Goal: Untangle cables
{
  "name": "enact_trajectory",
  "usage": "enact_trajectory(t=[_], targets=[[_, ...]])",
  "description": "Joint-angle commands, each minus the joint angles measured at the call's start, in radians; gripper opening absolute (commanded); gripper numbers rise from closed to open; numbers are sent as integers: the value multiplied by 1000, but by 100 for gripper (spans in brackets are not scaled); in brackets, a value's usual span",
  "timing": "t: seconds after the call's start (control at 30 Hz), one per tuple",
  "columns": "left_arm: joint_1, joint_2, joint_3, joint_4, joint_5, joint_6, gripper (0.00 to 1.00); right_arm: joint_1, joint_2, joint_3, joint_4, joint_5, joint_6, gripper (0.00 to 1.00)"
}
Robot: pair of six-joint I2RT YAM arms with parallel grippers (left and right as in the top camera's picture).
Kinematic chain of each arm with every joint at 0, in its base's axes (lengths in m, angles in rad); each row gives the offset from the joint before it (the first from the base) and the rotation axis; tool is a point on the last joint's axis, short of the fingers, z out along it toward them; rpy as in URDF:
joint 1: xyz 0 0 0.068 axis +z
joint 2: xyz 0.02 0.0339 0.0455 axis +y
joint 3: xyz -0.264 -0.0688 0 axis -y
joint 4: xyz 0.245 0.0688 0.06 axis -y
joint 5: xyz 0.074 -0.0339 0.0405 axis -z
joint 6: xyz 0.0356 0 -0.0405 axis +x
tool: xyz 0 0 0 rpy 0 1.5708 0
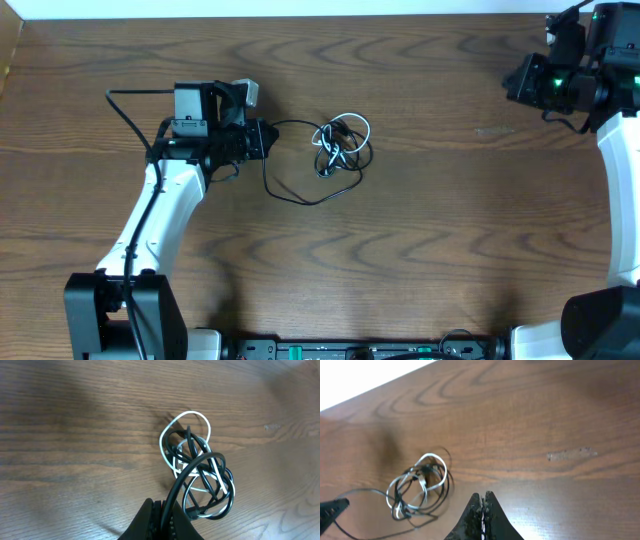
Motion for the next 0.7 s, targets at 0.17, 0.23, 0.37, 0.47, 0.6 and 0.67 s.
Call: enact_trajectory(t=[0.17,0.23,0.37,0.47,0.6,0.67], targets=[[-83,-14,-3,59,70,14,8,71,-12,0,-64,3,-142,14],[-107,-14,-2,80,91,3,8,94,-10,0,-81,3,-174,35],[-156,-14,-2,114,97,-38,8,135,-9,-14,-84,3,-209,46],[-188,-21,-2,145,97,-64,8,156,-9,-24,-84,3,-212,48],[-214,-56,-2,204,101,-122,8,177,-9,-45,-81,3,-211,47],[-221,-83,-2,243,103,-150,8,188,-9,-65,-76,3,-208,38]])
